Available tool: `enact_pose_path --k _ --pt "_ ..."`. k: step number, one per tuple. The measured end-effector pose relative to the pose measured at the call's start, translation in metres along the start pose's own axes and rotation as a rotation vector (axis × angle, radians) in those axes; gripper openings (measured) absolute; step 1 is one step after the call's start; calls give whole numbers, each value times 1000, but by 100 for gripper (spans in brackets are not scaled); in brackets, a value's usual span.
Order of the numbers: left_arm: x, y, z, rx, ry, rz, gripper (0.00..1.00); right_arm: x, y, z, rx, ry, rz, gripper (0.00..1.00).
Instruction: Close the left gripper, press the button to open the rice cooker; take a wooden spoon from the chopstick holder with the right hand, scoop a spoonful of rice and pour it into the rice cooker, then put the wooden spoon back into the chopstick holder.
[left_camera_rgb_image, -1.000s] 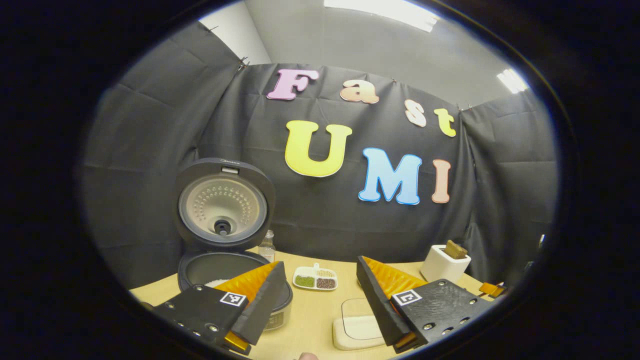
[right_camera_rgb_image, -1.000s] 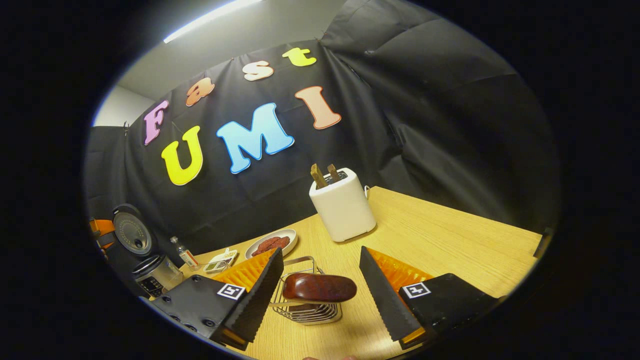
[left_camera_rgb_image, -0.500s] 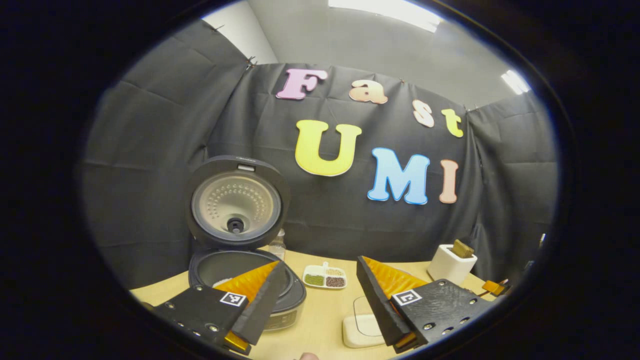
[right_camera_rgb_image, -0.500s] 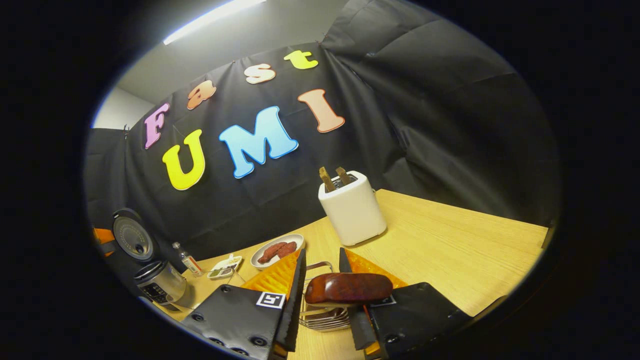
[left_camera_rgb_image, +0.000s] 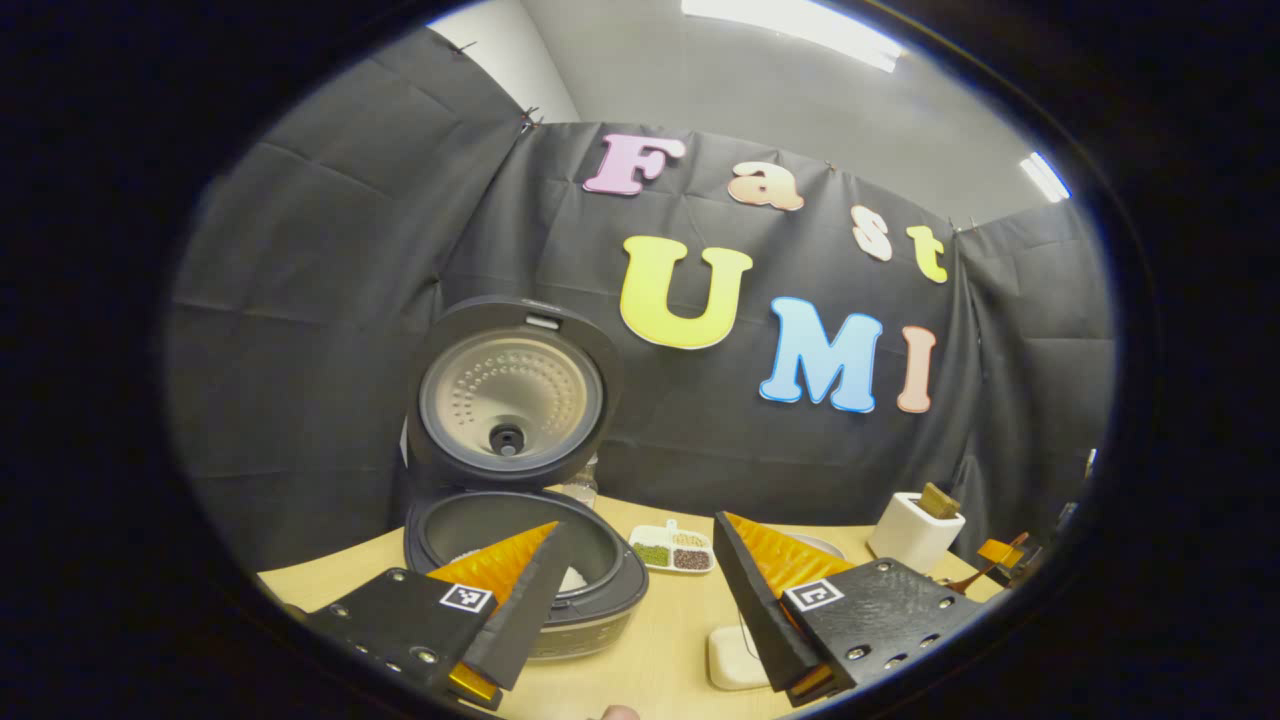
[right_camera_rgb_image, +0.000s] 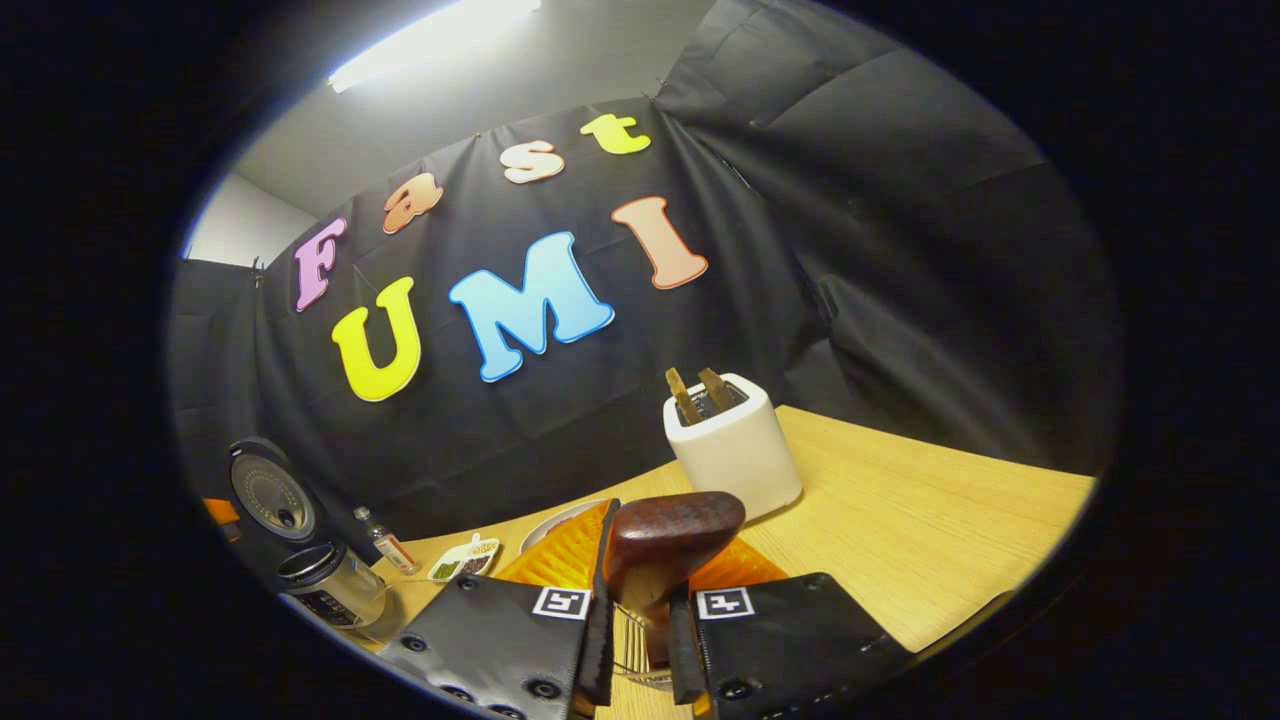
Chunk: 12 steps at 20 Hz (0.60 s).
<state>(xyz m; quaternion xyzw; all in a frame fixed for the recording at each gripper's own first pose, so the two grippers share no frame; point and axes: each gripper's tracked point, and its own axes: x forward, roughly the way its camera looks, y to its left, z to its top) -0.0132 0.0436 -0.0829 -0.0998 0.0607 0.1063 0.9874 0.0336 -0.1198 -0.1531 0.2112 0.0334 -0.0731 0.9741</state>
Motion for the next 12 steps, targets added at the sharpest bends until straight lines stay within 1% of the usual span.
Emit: enact_pose_path --k 1,3,4,5,8,9,10,11,12 --pt "0 3 -1 -4 1 3 89 2 4 8 -7 -18 2 22" --pt "-1 9 -4 -10 1 6 90 2 16 25 -28 -48 13 24" --pt "-2 11 -4 -14 2 8 91 2 23 34 -38 -61 23 22" --pt "-2 13 -7 -19 5 8 91 2 31 42 -44 -75 35 24" --pt "-4 20 -7 -24 4 15 91 3 68 67 -54 -107 103 24" --pt "-5 23 -7 -22 1 20 91 4 80 75 -58 -118 129 22" --pt "-6 26 -5 -18 -3 25 91 5 95 82 -62 -130 156 24" --pt "-9 29 -4 -15 -7 30 90 4 109 88 -66 -138 185 22" --pt "-11 31 -2 -13 -11 33 89 3 125 91 -68 -143 215 24"
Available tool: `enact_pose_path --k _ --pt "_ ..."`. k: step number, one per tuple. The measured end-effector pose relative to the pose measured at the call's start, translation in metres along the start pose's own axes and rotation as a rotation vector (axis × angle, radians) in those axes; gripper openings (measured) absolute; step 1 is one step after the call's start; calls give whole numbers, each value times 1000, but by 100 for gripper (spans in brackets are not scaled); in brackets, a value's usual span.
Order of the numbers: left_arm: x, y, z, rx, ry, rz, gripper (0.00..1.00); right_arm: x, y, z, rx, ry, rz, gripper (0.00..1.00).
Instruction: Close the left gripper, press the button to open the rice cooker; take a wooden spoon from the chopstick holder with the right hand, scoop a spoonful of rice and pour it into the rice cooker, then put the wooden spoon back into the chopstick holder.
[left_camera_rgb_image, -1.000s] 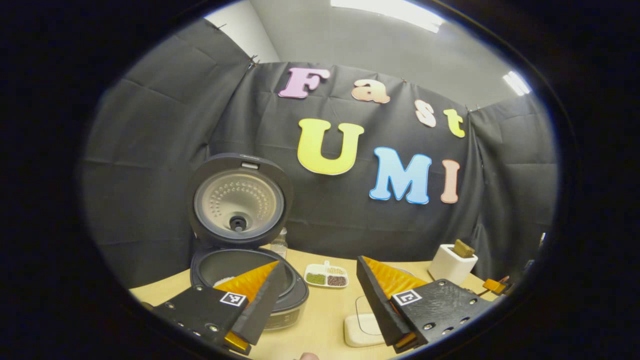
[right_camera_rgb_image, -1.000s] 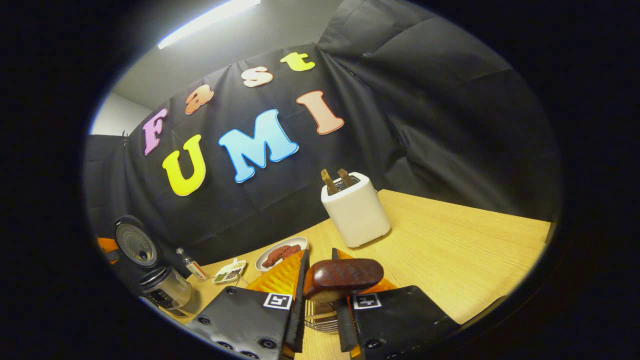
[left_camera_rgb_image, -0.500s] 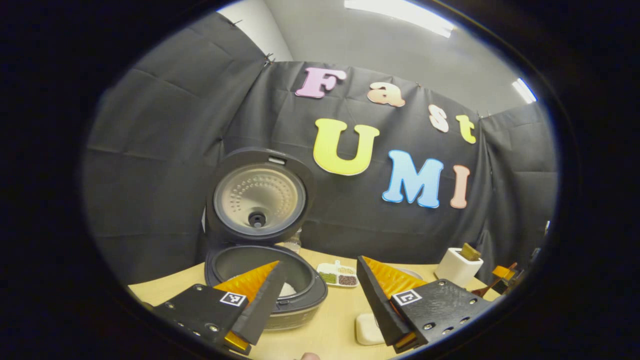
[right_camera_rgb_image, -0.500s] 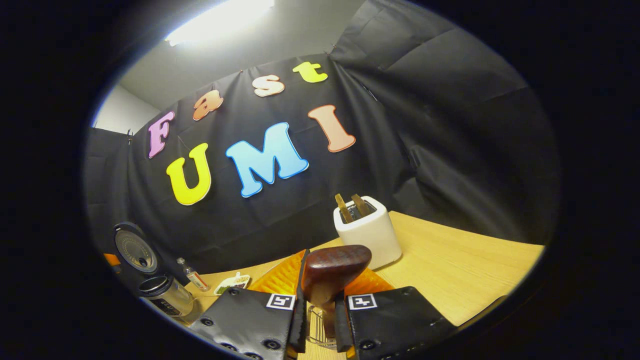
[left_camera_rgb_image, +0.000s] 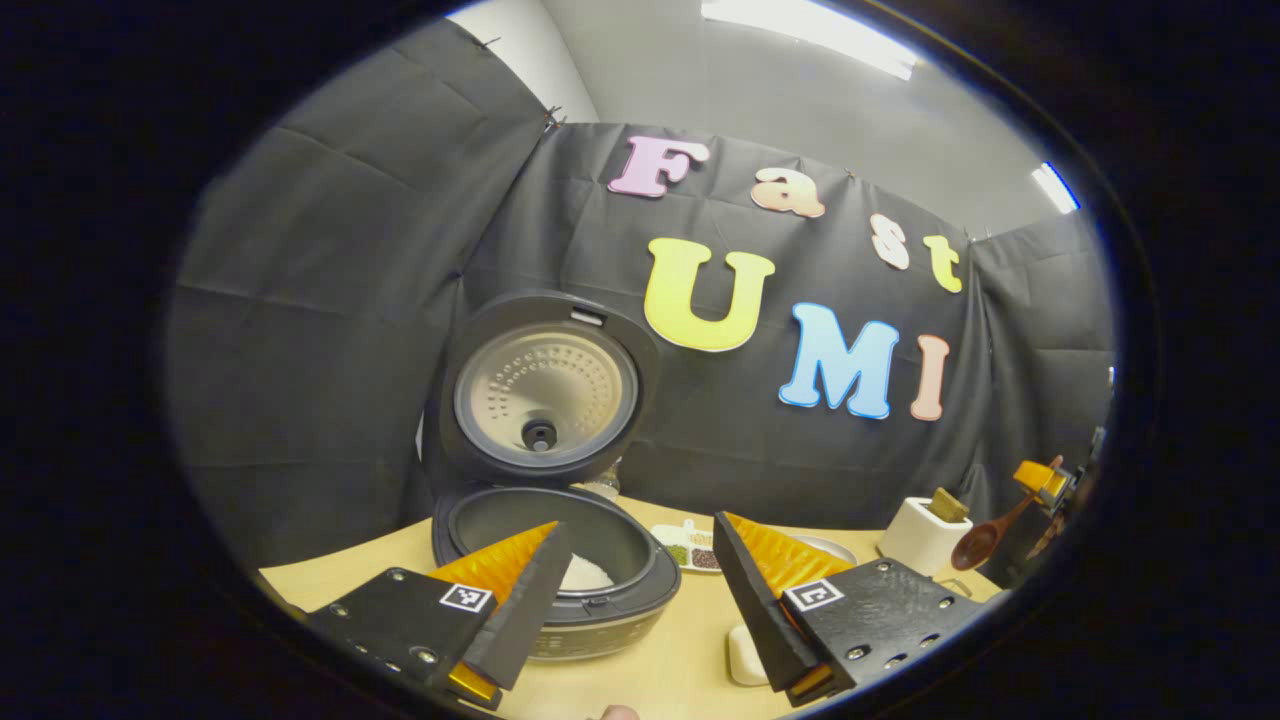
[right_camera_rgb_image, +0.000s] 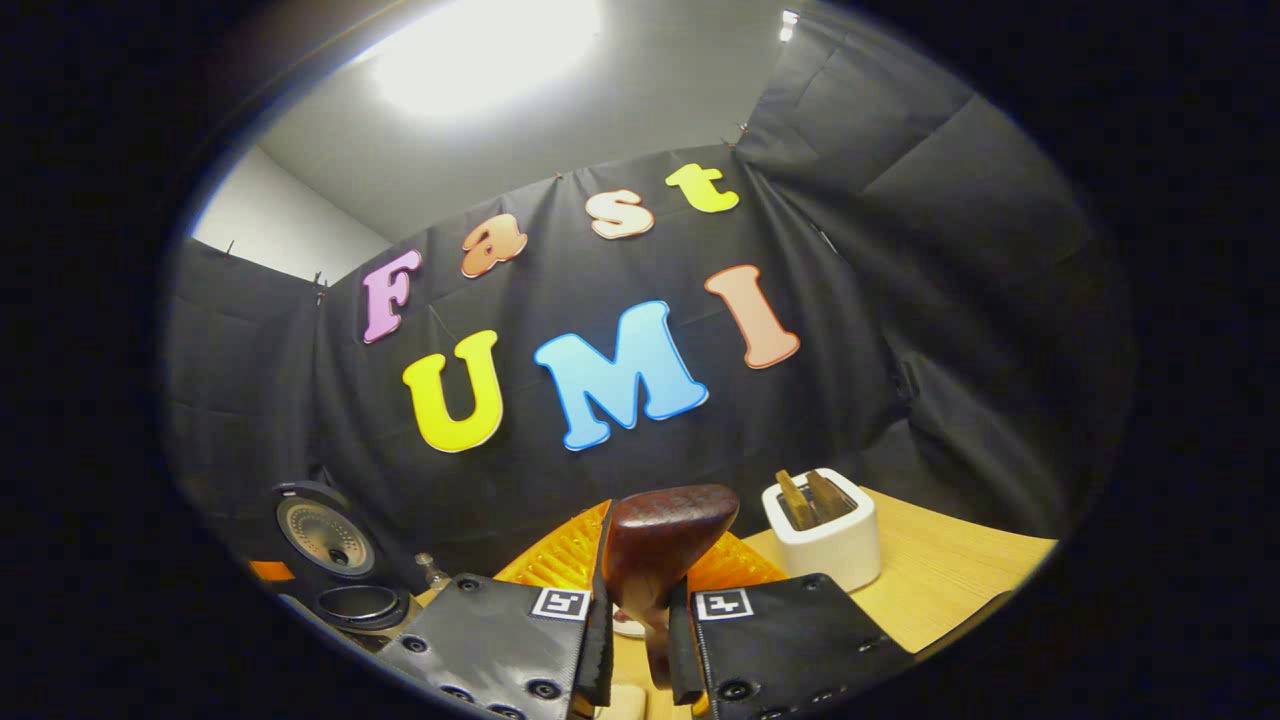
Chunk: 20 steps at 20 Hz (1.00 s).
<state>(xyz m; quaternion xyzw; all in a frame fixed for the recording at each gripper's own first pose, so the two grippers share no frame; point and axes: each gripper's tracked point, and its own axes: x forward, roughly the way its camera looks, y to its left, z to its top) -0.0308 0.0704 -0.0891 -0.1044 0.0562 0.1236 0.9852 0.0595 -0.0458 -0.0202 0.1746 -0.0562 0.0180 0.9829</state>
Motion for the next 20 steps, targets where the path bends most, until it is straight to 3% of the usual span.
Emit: enact_pose_path --k 7,15,20 --pt "-7 9 1 4 -7 -4 90 20 79 -35 -53 106 156 24" --pt "-1 24 -9 -31 13 -2 90 23 110 -106 -124 278 211 24" --pt "8 30 -19 -53 40 -20 90 20 112 -154 -153 388 202 24"
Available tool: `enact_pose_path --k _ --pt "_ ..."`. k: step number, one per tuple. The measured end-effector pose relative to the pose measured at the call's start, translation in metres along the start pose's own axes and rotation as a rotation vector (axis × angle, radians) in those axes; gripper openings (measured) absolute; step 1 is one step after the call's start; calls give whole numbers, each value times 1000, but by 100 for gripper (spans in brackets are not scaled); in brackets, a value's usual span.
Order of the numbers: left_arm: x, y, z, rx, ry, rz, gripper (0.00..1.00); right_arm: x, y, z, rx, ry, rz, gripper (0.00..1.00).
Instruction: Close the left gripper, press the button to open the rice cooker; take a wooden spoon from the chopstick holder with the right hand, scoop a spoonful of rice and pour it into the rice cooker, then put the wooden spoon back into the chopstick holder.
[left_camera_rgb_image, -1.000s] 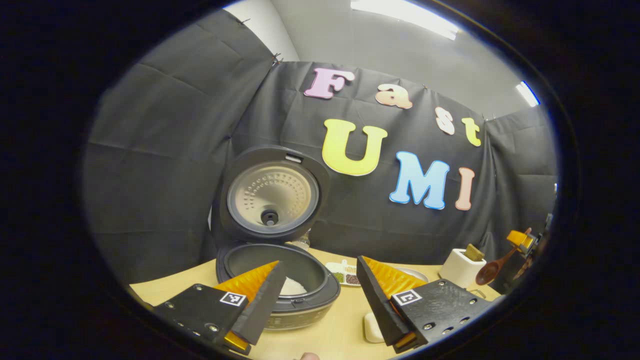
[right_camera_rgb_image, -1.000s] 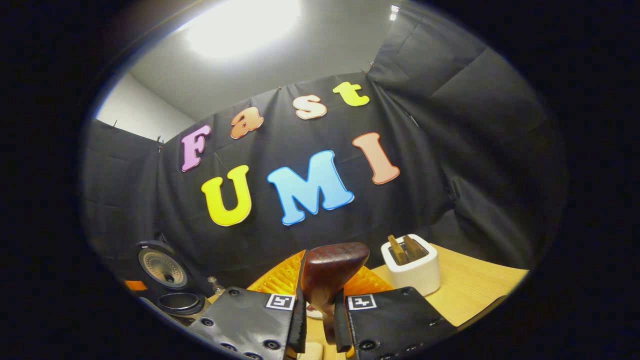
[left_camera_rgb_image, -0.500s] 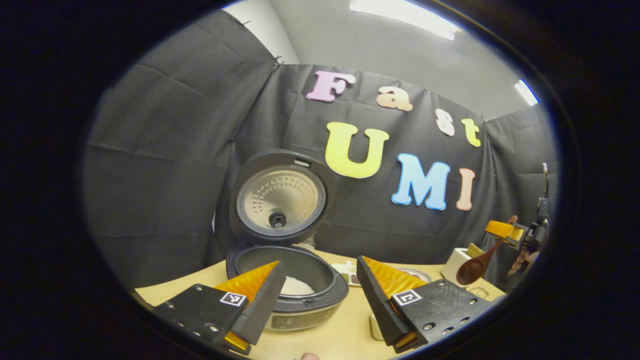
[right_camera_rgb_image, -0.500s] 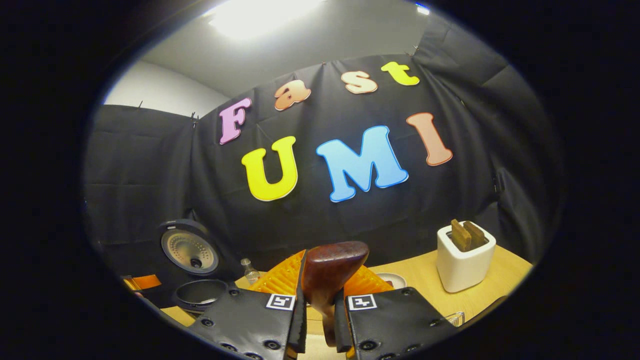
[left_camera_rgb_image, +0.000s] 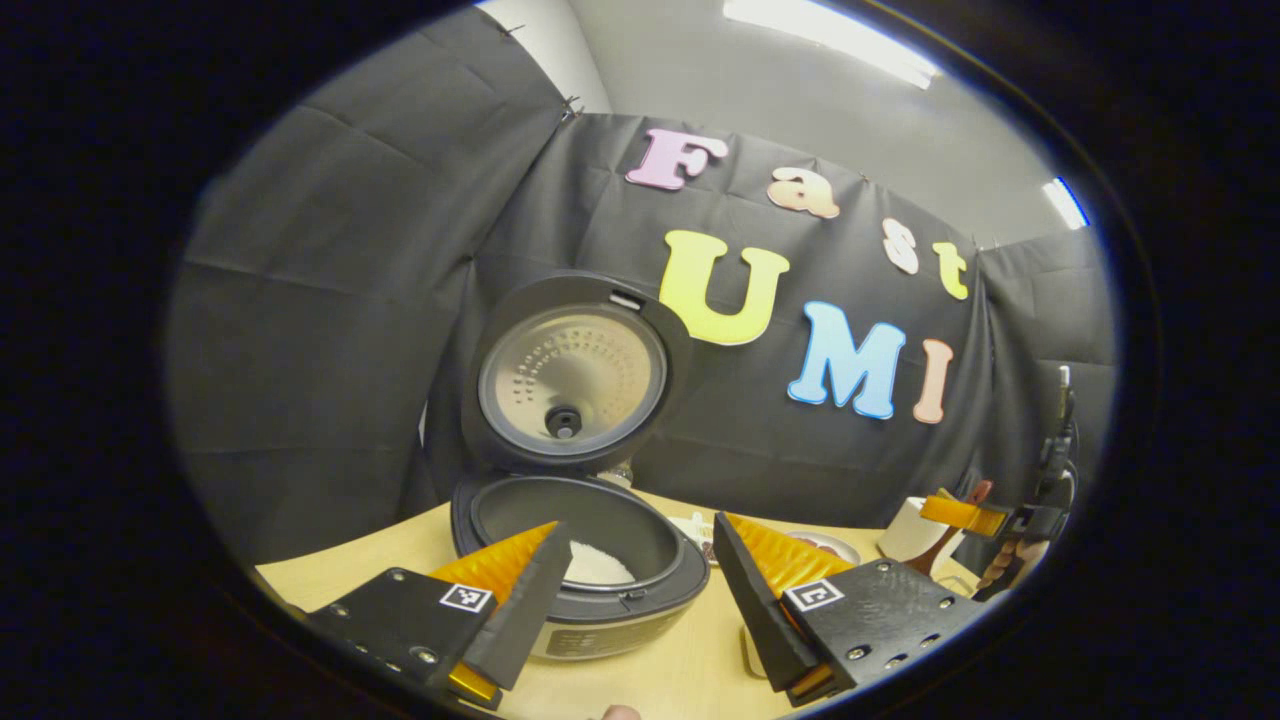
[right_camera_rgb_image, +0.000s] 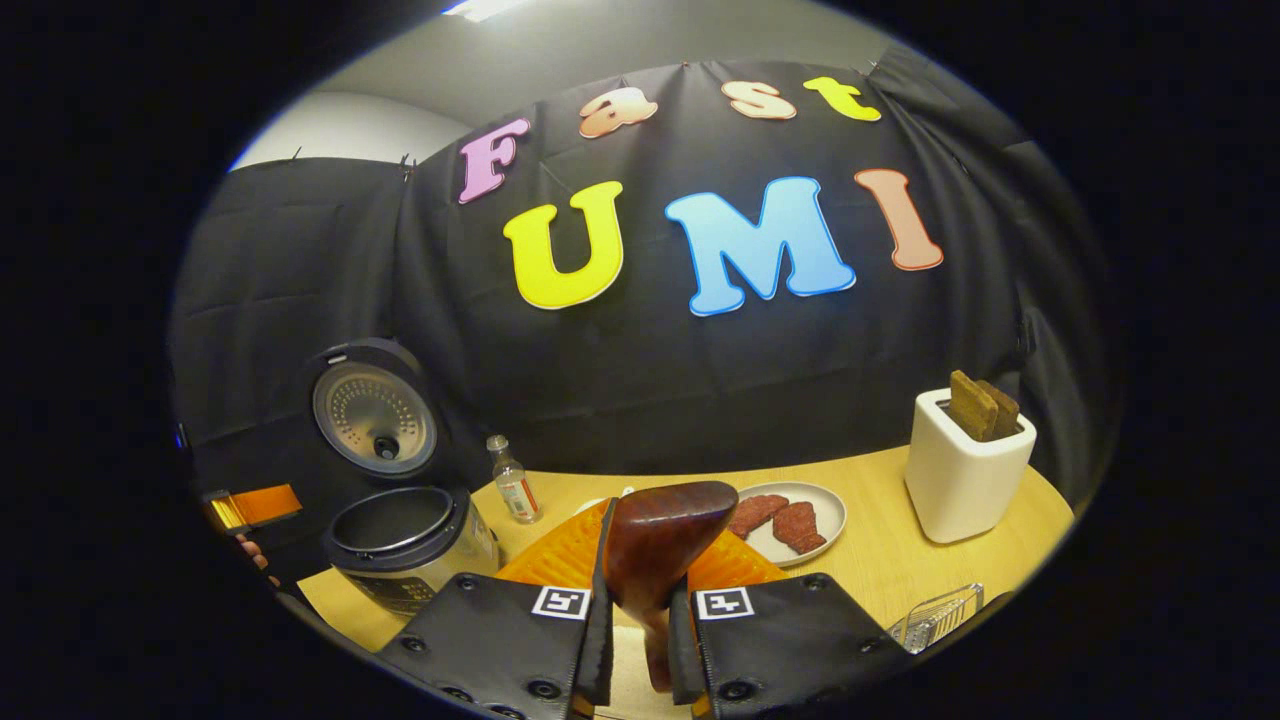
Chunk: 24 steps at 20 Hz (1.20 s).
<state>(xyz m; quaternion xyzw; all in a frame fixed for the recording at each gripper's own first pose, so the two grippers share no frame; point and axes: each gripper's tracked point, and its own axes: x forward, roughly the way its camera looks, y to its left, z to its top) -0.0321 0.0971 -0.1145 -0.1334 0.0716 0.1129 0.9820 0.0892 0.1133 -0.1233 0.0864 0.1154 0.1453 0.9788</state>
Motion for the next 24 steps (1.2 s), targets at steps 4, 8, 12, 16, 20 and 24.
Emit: enact_pose_path --k 4,8,12,16,20,24 --pt "5 9 -5 -12 17 -4 91 8 8 -24 -51 60 -4 24" --pt "8 17 -10 -24 28 -7 91 12 20 -49 -53 124 14 24" --pt "6 22 -15 -39 39 -12 89 15 35 -74 -46 189 35 24" --pt "9 28 -21 -53 51 6 90 28 50 -81 51 223 62 24" --pt "6 38 -23 -57 45 27 90 33 64 -87 106 232 63 24" --pt "-2 43 -17 -38 33 27 90 35 75 -89 182 251 76 24"
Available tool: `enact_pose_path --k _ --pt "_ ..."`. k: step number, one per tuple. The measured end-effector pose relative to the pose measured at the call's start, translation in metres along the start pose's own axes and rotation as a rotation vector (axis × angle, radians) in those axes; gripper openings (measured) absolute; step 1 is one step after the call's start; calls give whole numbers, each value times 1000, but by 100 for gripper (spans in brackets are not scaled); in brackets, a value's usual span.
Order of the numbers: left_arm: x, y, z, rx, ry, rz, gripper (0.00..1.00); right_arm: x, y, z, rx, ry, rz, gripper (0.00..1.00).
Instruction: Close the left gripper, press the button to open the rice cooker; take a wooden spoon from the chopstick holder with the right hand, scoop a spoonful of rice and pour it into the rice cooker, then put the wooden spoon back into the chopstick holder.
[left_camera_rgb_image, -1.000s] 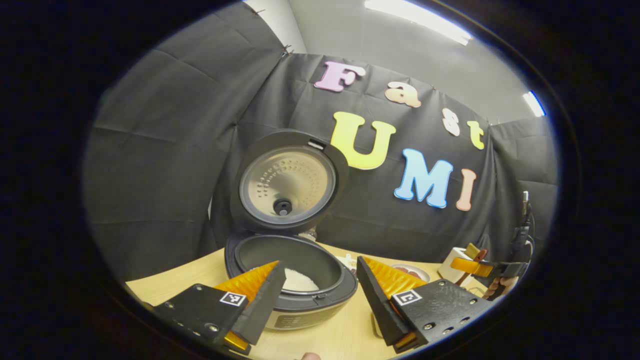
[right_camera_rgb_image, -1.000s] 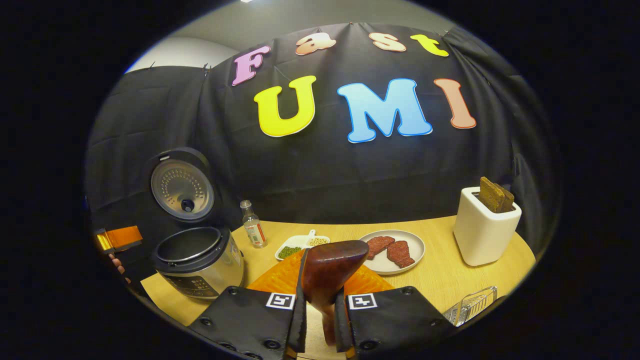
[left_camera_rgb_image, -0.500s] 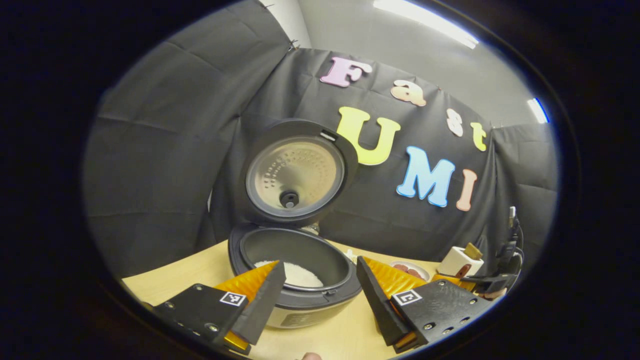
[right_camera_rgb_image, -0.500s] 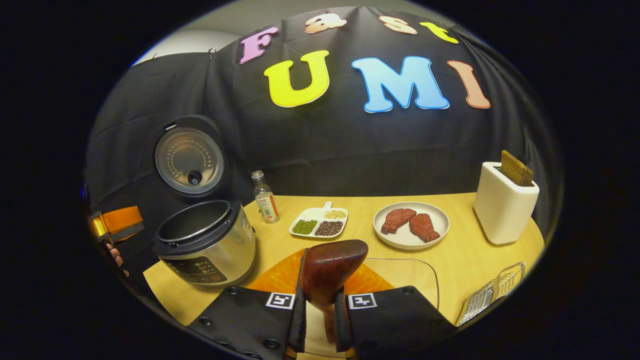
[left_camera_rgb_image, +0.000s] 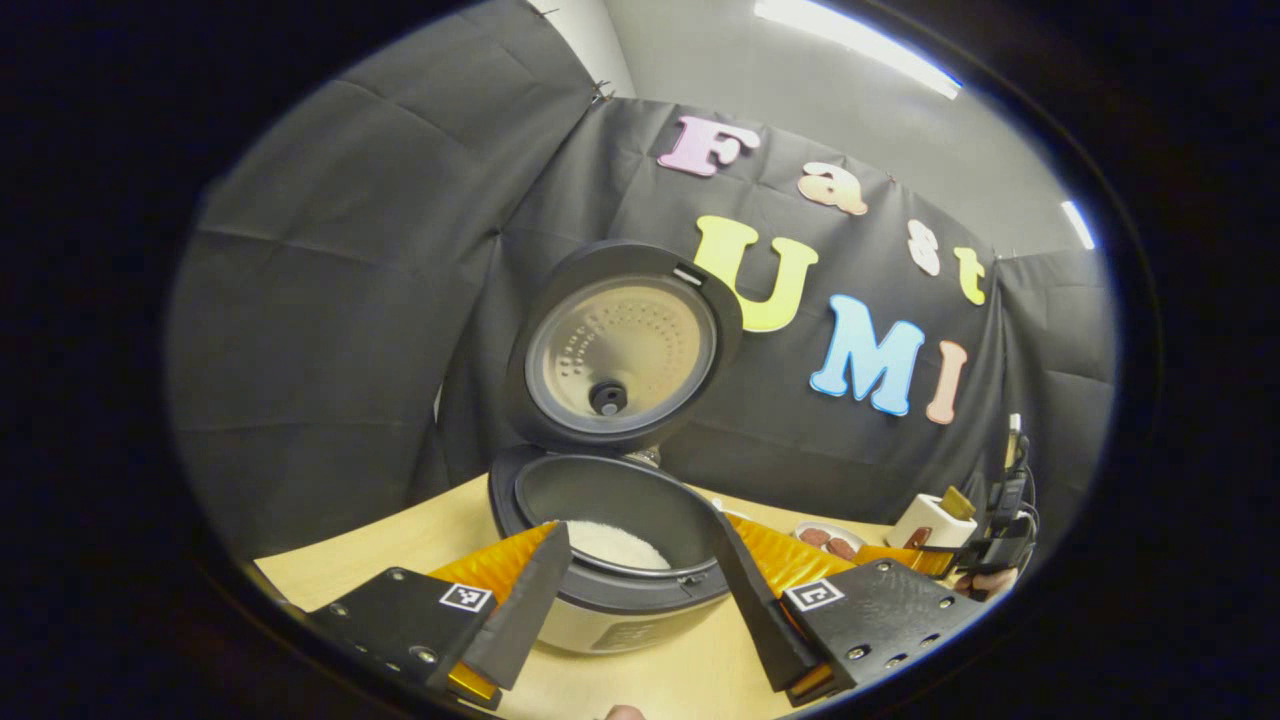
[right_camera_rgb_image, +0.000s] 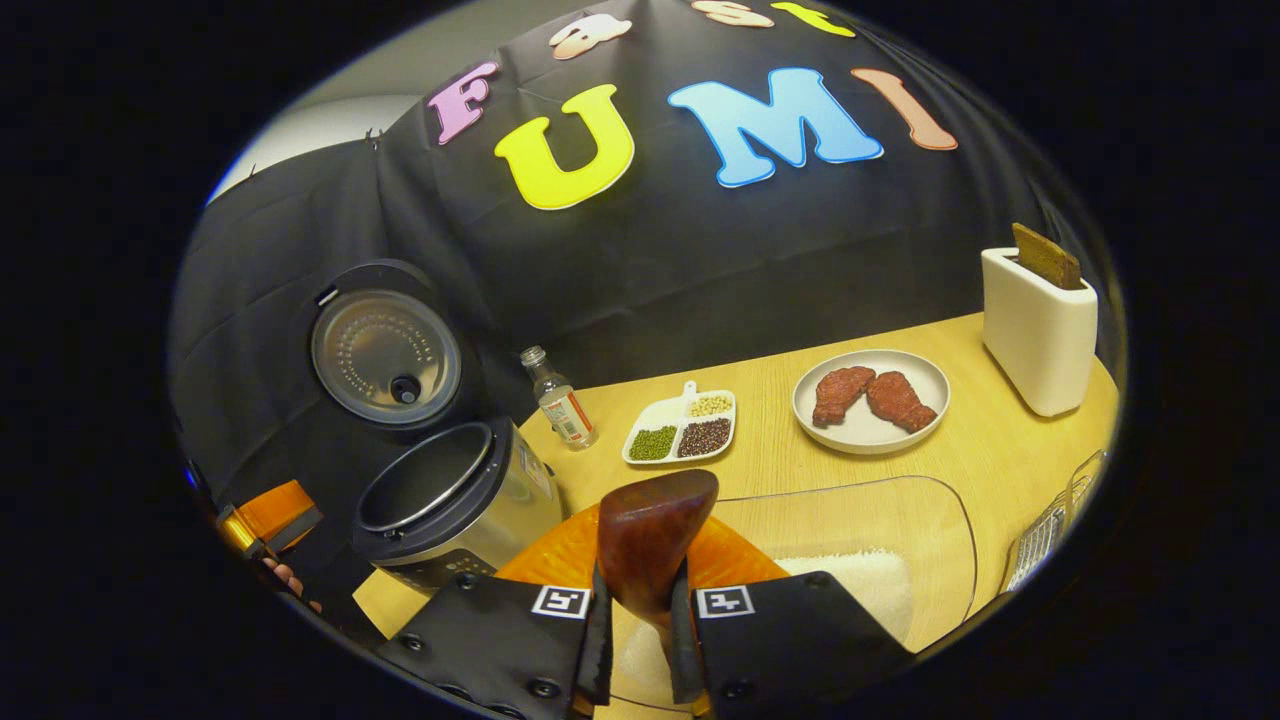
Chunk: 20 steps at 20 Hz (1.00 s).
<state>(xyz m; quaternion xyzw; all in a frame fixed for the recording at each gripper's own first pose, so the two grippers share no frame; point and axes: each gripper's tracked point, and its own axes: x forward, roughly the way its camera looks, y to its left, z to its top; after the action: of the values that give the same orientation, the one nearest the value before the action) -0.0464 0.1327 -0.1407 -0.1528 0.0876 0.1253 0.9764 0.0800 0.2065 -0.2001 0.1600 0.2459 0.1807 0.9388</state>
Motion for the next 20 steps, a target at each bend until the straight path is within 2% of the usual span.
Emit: enact_pose_path --k 10,14,20 --pt "-4 -4 -1 19 -1 -8 89 2 4 6 207 8 39 24" --pt "-7 -3 1 30 -2 3 89 -3 -9 12 248 -22 53 24" --pt "-12 -16 2 45 -13 -14 90 -17 -44 21 428 -54 46 24"
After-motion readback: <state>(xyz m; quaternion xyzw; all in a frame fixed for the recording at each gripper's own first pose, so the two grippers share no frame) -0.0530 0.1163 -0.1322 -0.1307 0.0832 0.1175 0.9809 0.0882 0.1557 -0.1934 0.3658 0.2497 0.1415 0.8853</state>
